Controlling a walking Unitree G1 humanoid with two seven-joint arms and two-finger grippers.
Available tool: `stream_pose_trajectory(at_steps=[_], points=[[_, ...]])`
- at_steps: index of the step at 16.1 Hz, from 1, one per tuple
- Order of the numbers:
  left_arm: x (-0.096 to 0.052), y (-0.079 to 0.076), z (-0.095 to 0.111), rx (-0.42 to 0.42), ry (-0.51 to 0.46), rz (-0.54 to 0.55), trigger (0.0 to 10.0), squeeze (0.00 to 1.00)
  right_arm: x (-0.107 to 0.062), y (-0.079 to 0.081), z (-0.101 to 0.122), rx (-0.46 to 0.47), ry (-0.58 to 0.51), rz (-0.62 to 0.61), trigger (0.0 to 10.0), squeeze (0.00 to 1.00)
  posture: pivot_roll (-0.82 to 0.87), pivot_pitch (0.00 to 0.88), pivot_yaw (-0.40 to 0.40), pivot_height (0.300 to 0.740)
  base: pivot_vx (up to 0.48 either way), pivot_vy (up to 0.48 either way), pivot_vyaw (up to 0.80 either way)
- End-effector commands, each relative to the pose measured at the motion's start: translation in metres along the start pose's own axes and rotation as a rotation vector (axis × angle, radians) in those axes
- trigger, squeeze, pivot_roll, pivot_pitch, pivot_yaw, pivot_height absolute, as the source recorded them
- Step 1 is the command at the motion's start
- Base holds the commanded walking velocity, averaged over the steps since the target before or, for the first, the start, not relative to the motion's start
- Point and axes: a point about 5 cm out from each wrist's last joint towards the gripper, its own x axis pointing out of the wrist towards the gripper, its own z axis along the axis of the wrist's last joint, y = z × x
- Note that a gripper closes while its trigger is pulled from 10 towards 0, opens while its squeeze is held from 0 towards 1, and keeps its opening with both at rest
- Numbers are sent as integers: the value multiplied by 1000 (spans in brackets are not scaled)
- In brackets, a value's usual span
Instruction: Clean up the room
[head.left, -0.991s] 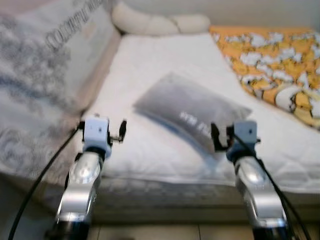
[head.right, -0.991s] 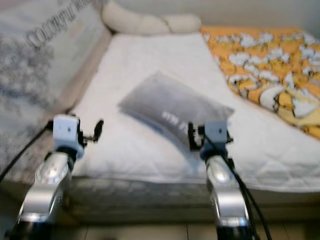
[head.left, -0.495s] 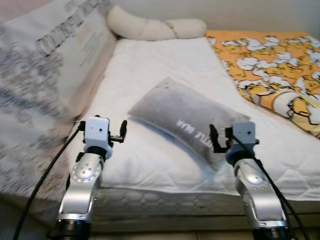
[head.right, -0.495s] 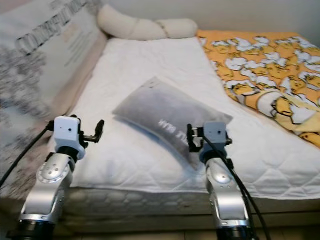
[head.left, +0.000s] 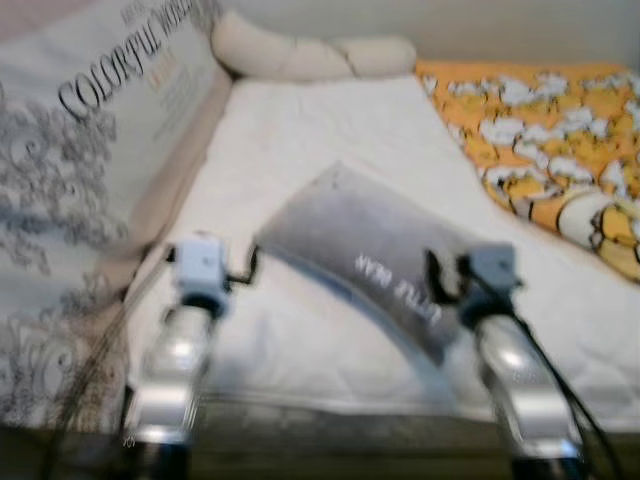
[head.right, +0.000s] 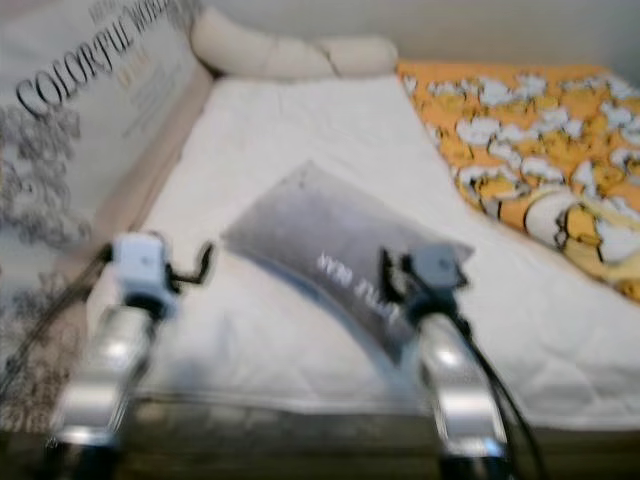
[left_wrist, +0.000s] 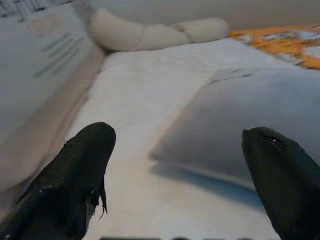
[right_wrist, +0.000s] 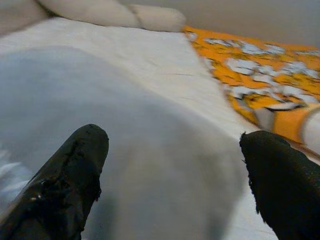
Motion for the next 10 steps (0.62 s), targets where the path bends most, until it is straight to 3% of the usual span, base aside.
stream_pose_trajectory(at_steps=[1, 10], points=[[1, 8, 5, 12, -19, 21, 10000, 0, 2, 5, 8, 6, -26, 20, 10000, 0, 1, 0, 13, 740, 315, 0, 0], [2, 8, 6, 15, -20, 13, 10000, 0, 3, 5, 7, 0, -24, 23, 10000, 0, 2, 0, 15, 740, 306, 0, 0]])
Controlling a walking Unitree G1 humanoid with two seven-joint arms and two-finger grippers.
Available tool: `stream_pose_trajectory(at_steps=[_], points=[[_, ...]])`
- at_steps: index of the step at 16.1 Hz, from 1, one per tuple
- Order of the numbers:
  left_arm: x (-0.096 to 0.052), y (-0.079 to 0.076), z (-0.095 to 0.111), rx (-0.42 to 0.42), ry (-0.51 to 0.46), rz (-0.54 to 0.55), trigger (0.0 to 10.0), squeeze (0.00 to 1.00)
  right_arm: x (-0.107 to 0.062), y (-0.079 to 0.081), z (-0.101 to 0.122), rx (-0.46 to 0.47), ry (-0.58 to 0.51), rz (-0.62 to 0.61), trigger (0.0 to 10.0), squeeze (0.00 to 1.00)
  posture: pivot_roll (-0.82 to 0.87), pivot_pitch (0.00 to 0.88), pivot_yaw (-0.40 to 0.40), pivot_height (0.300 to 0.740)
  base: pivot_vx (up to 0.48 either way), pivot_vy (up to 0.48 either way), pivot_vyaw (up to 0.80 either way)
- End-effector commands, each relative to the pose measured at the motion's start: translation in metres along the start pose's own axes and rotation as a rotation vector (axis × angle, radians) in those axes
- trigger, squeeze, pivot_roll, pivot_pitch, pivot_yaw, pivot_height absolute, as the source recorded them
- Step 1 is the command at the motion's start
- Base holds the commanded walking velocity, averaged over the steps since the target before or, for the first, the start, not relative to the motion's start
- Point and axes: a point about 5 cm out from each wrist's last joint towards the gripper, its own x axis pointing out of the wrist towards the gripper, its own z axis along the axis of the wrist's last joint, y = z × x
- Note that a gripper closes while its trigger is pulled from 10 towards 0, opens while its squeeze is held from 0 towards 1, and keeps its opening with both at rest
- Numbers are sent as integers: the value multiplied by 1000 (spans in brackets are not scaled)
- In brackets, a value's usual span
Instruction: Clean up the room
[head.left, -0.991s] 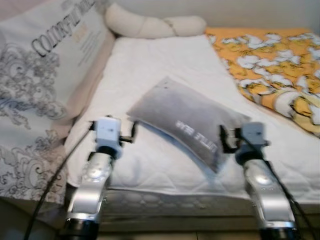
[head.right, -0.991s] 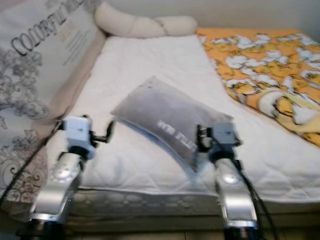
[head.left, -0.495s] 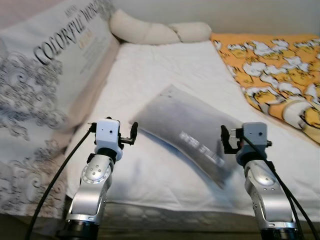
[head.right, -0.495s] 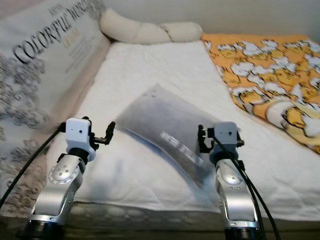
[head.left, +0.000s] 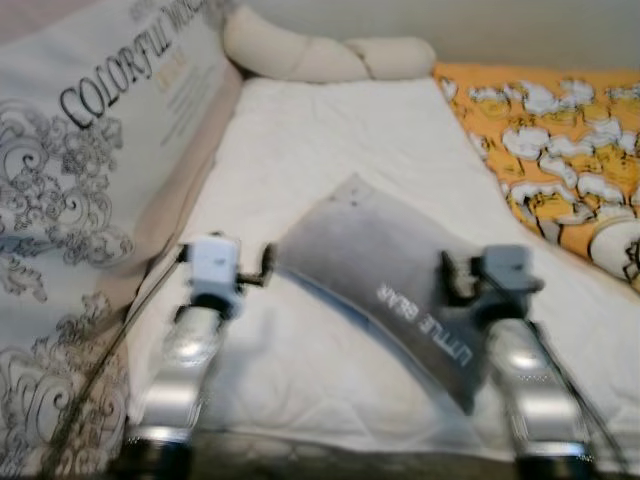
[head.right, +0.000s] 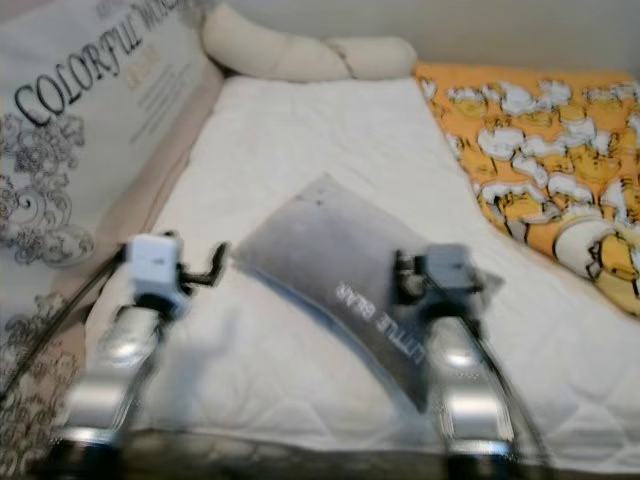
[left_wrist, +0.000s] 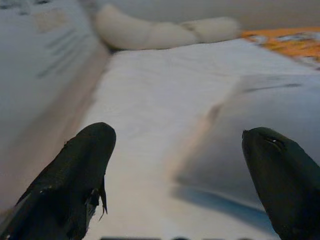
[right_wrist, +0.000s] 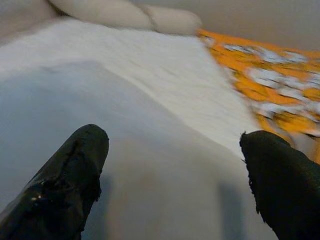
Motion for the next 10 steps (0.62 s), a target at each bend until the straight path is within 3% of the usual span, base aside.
stream_pose_trajectory(at_steps=[1, 4, 10], points=[[3, -7, 5, -6, -19, -22, 10000, 0, 0, -9, 1, -13, -3, -25, 10000, 0, 2, 0, 15, 740, 304, 0, 0], [3, -8, 6, -2, -19, -25, 10000, 0, 0, -9, 1, -13, -2, -24, 10000, 0, 2, 0, 15, 740, 280, 0, 0], [3, -8, 6, 9, -22, -24, 10000, 0, -1, -9, 0, -14, 0, -22, 10000, 0, 6, 0, 14, 740, 0, 0, 0]])
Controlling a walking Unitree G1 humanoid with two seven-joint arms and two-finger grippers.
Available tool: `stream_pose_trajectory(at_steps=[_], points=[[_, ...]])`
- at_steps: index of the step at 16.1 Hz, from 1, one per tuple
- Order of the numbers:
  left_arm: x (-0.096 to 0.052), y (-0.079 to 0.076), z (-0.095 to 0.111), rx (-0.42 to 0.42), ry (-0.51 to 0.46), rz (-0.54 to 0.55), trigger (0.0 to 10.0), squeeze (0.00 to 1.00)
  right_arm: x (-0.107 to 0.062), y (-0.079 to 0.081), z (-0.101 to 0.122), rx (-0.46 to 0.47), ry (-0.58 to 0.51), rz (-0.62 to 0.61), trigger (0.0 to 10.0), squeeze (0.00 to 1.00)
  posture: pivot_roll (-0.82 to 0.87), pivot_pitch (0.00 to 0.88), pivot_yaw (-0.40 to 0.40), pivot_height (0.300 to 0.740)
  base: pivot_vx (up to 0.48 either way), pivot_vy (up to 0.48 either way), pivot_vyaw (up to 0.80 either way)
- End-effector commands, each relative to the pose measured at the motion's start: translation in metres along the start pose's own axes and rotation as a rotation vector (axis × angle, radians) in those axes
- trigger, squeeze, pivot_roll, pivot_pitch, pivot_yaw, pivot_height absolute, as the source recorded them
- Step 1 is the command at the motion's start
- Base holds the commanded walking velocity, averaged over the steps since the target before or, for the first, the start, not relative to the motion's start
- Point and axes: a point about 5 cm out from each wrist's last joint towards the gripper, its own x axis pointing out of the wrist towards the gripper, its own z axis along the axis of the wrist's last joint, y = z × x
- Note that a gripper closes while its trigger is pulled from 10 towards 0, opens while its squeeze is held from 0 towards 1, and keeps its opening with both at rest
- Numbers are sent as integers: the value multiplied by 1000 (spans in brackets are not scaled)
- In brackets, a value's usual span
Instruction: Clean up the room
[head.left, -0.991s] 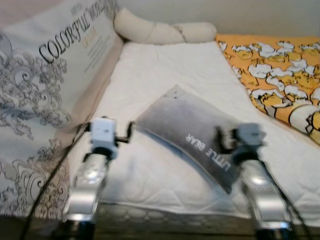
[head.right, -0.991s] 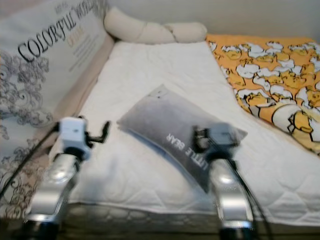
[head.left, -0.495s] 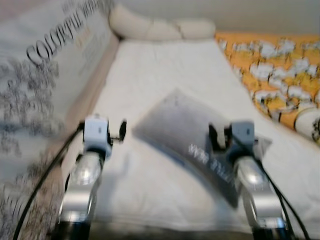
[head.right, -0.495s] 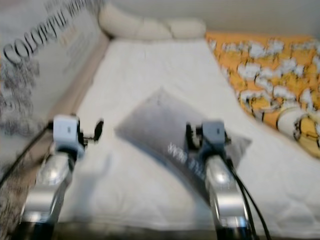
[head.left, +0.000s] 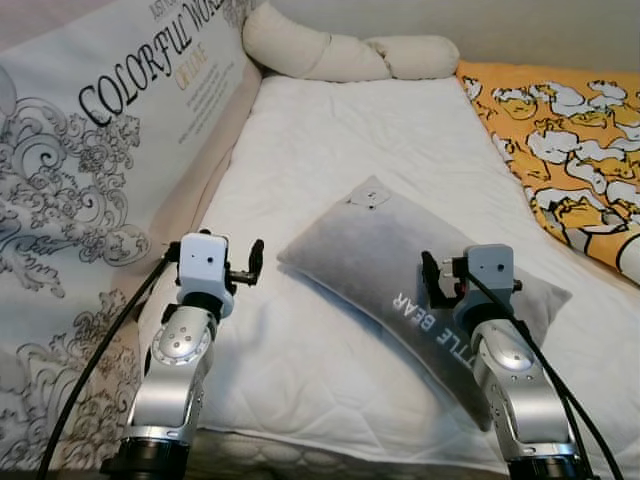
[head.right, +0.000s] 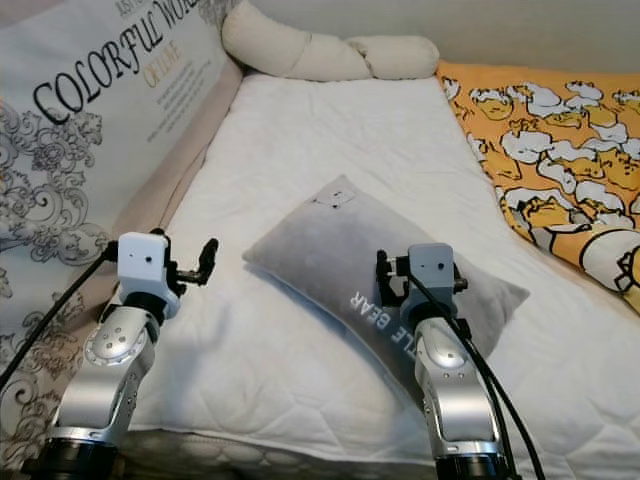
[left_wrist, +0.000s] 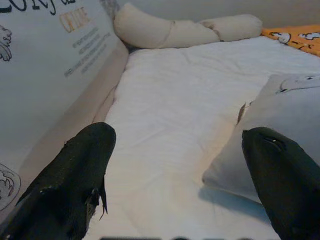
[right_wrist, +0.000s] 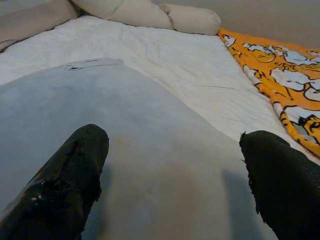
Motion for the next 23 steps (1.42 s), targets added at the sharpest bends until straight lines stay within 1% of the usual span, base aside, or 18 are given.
stream_pose_trajectory(at_steps=[1, 3, 6, 8, 9, 10, 11, 12, 13, 14, 15, 16, 17, 19, 20, 21, 22, 23], points=[[1, -3, 2, 12, -6, -14, 10000, 0, 1, -5, 4, -4, -13, -12, 10000, 0, 6, 0, 14, 740, 0, 0, 0], [1, -4, 2, 14, -6, -19, 10000, 0, 1, -5, 4, -7, -12, -8, 10000, 0, 9, 0, 11, 740, 0, 0, 0], [0, -5, 2, 40, 6, -46, 10000, 0, 3, -24, 6, 39, -4, -51, 10000, 0, 13, 0, 10, 740, 0, 0, 0], [-3, -6, -10, 85, 74, -89, 10000, 0, 8, -67, 5, 37, 18, -182, 10000, 0, -1, 0, 23, 740, 0, 0, 0], [-3, -9, -17, 120, 118, -140, 10000, 0, 9, -80, 3, -11, 37, -205, 10000, 0, -6, 0, 24, 740, 0, 0, 0], [-2, -14, -29, 187, 197, -239, 10000, 0, 11, -101, 1, -116, 79, -239, 10000, 0, -7, 0, 21, 740, 0, 0, 0], [2, -23, -37, 294, 254, -390, 10000, 0, 14, -118, -1, -230, 116, -262, 10000, 0, -7, 0, 20, 740, 0, 0, 0], [2, -23, -37, 294, 254, -390, 10000, 0, 14, -118, -1, -230, 116, -262, 10000, 0, -7, 0, 20, 740, 0, 0, 0], [10, -32, -41, 343, 291, -493, 10000, 0, 17, -125, -8, -325, 179, -245, 10000, 0, -15, 0, 19, 740, 0, 0, 0], [17, -46, -40, 367, 310, -578, 10000, 0, 18, -124, -19, -407, 267, -177, 10000, 0, -17, 0, 15, 740, 0, 0, 0], [22, -53, -39, 385, 315, -603, 10000, 0, 19, -121, -23, -415, 298, -125, 10000, 0, -21, 0, 16, 740, 0, 0, 0], [33, -64, -37, 404, 319, -610, 10000, 0, 19, -109, -28, -393, 333, 0, 10000, 0, -21, 0, 16, 740, 0, 0, 0], [37, -68, -36, 400, 321, -602, 10000, 0, 19, -103, -30, -383, 342, 51, 10000, 0, -39, 0, 21, 740, 0, 0, 0], [45, -84, -33, 366, 326, -601, 10000, 0, 16, -81, -31, -351, 365, 225, 10000, 0, -39, 0, 21, 740, 0, 0, 0], [48, -100, -35, 371, 350, -640, 10000, 0, 11, -57, -25, -310, 350, 405, 10000, 0, -58, 0, 31, 740, 0, 0, 0], [48, -104, -36, 377, 358, -652, 10000, 0, 10, -52, -23, -301, 342, 444, 10000, 0, -58, 0, 31, 740, 0, 0, 0], [47, -112, -41, 360, 381, -669, 10000, 0, 11, -36, -6, -230, 284, 526, 10000, 0, -70, 0, 40, 740, 0, 0, 0], [48, -113, -42, 350, 388, -658, 10000, 0, 12, -30, 4, -195, 253, 559, 10000, 0, -71, 0, 42, 740, 0, 0, 0]])
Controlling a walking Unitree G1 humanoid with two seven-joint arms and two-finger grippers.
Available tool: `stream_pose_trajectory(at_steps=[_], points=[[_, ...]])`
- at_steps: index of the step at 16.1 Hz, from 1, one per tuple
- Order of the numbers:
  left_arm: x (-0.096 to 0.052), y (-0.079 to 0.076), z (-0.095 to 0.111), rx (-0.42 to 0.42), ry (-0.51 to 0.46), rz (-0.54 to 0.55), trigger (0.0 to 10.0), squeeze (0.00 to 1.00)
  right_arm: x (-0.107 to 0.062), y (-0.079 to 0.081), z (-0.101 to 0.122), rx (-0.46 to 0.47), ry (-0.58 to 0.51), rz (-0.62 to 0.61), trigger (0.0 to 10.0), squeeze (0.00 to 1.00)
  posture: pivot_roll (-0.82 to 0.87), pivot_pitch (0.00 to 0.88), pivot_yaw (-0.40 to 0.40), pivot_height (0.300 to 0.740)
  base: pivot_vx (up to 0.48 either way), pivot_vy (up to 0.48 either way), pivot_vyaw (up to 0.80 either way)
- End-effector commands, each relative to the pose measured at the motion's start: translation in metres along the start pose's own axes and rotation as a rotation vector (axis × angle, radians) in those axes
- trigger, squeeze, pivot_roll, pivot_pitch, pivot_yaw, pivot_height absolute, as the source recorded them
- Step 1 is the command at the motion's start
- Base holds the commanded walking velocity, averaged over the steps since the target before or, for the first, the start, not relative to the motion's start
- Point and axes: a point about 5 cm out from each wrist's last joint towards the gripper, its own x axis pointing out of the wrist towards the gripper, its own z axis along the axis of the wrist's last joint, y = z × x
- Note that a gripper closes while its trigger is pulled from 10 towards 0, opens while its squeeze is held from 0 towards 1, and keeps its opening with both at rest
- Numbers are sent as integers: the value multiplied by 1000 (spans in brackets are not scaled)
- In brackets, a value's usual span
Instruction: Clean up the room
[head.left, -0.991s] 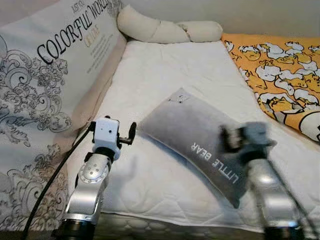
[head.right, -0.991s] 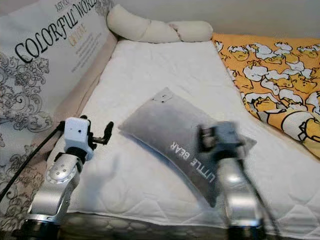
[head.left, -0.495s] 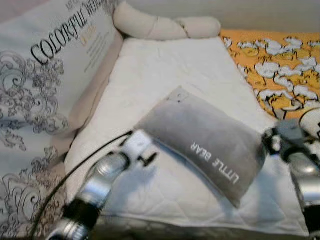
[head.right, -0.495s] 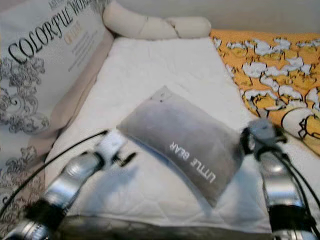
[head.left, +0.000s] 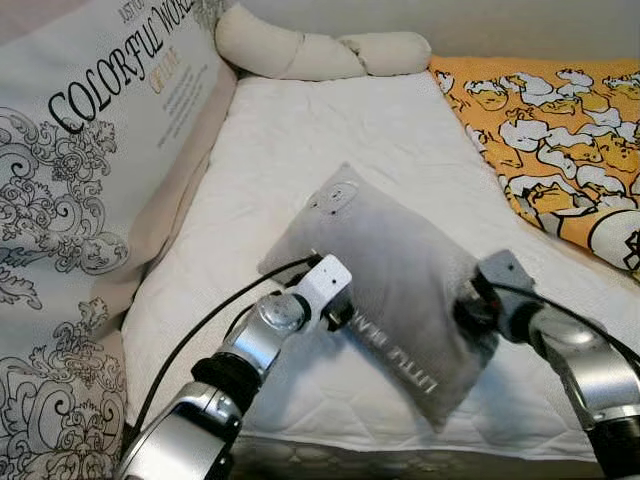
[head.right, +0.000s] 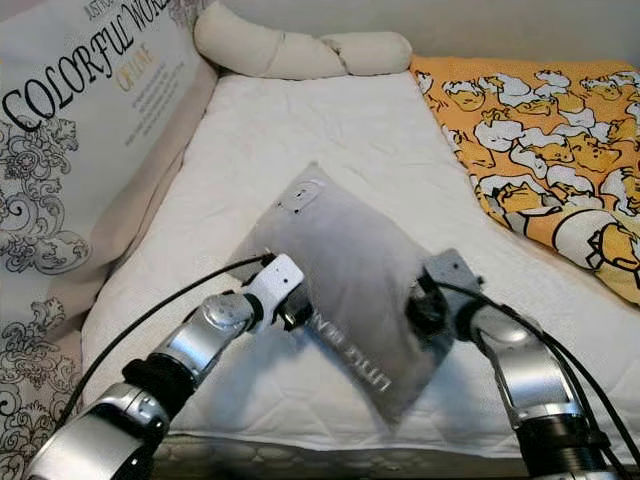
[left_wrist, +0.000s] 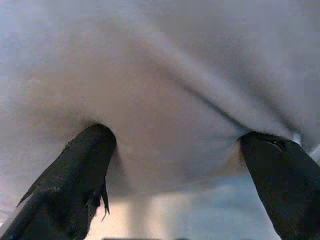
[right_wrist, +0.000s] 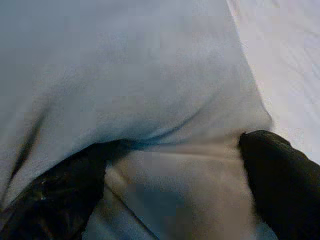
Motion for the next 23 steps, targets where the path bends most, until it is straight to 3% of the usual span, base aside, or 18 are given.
stream_pose_trajectory(at_steps=[1, 4, 5, 7, 8, 9, 10, 11, 13, 14, 16, 17, 18, 19, 20, 22, 23], points=[[5, -4, 8, -4, -20, -6, 10000, 0, 5, 16, 23, 30, -86, 118, 10000, 0, -71, 0, 42, 740, 0, 0, 0], [0, 28, 25, -106, -114, 136, 10000, 0, 2, 32, 51, 104, -181, 265, 10000, 0, -55, 0, 32, 740, 0, 0, 0], [-6, 48, 30, -119, -146, 196, 10000, 0, 1, 41, 58, 126, -205, 316, 10000, 0, -49, 0, 29, 740, 0, 0, 0], [-27, 90, 33, -106, -181, 297, 10000, 0, 0, 56, 61, 129, -208, 400, 10000, 0, -38, 0, 25, 740, 0, 0, 0], [-30, 96, 32, -105, -186, 311, 10000, 0, -1, 58, 60, 129, -202, 408, 10000, 0, -31, 0, 23, 740, 0, 0, 0], [-44, 115, 30, -76, -202, 332, 10000, 0, -1, 65, 54, 128, -168, 435, 10000, 0, -28, 0, 24, 740, 0, 0, 0], [-54, 125, 26, -42, -206, 329, 10000, 0, -2, 70, 50, 128, -146, 464, 10000, 0, -28, 0, 29, 740, 0, 0, 0], [-65, 131, 13, -8, -186, 308, 10000, 0, -8, 79, 46, 128, -123, 527, 10000, 0, -27, 0, 33, 740, 0, 0, 0], [-66, 129, 5, -6, -172, 289, 10000, 0, -8, 76, 40, 122, -94, 496, 10000, 0, -26, 0, 34, 740, 0, 0, 0], [-65, 121, -9, -2, -147, 266, 10000, 0, -12, 69, 33, 110, -68, 476, 10000, 0, -32, 0, 39, 740, 0, 0, 0], [-68, 122, -23, -87, -137, 305, 10000, 0, -25, 54, 26, 101, -49, 461, 10000, 0, -34, 0, 41, 740, 0, 0, 0], [-73, 131, -28, -255, -164, 347, 10000, 0, -33, 40, 26, 147, -67, 431, 10000, 302, -35, 0, 43, 740, 0, 0, 0], [-76, 136, -29, -398, -213, 358, 10000, 1000, -36, 23, 27, 219, -120, 359, 10000, 1000, -43, 0, 45, 740, 0, 0, 0], [-76, 135, -29, -494, -275, 326, 10000, 1000, -37, 3, 28, 354, -201, 273, 10000, 1000, -56, 0, 47, 740, 0, 0, 0], [-72, 130, -29, -518, -282, 296, 10000, 1000, -38, -6, 25, 442, -249, 243, 10000, 1000, -59, 0, 48, 740, 0, 0, 0], [-58, 116, -25, -652, -314, 213, 10000, 1000, -32, -10, 11, 570, -283, 199, 10000, 1000, -70, 0, 53, 740, 0, 0, 0], [-50, 106, -23, -724, -306, 170, 10000, 1000, -23, -10, 3, 684, -294, 185, 10000, 1000, -83, 0, 62, 740, 0, 0, 0]])
